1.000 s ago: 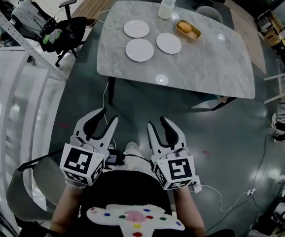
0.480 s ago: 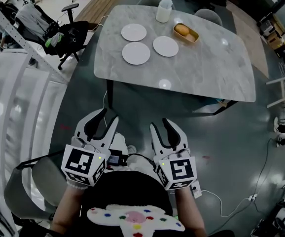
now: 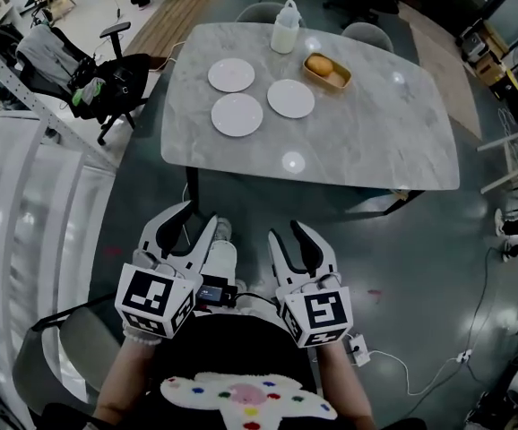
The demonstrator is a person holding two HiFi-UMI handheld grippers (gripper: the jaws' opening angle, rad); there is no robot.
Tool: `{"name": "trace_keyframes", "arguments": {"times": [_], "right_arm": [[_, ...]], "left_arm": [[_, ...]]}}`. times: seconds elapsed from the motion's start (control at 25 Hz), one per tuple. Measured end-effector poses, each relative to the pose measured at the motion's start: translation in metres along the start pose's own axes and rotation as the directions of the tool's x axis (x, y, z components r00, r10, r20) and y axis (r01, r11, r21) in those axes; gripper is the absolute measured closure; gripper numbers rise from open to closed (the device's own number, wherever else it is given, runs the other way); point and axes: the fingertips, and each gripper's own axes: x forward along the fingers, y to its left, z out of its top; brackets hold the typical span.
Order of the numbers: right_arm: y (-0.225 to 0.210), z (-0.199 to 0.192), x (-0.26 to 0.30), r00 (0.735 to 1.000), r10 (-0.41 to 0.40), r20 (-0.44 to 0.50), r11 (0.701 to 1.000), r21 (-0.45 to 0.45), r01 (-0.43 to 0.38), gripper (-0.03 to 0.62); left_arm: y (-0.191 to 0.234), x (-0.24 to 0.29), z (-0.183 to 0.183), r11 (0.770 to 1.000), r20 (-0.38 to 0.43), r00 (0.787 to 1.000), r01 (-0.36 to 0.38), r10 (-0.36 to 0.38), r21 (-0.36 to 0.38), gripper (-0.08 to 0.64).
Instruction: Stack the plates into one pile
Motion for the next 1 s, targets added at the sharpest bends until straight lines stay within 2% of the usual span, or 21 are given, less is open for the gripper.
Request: {"name": "trace_keyframes", "arguments": {"times": [0.52, 1.0], "right_arm": [[-0.038, 0.046, 0.087, 0.999, -0.051, -0.013, 0.998, -0.022, 0.051, 0.456], [-0.071, 0.075, 0.179, 0.992, -0.116, -0.042, 0.993, 0.013, 0.117, 0.456]], "left_arm": [[0.056, 0.089, 0.030, 0.997, -0.044, 0.996, 0.079, -0.078, 0.020, 0.414], [0.124, 0.170, 0.056, 0.990, -0.082, 0.987, 0.141, -0.140, 0.003, 0.417]]}}
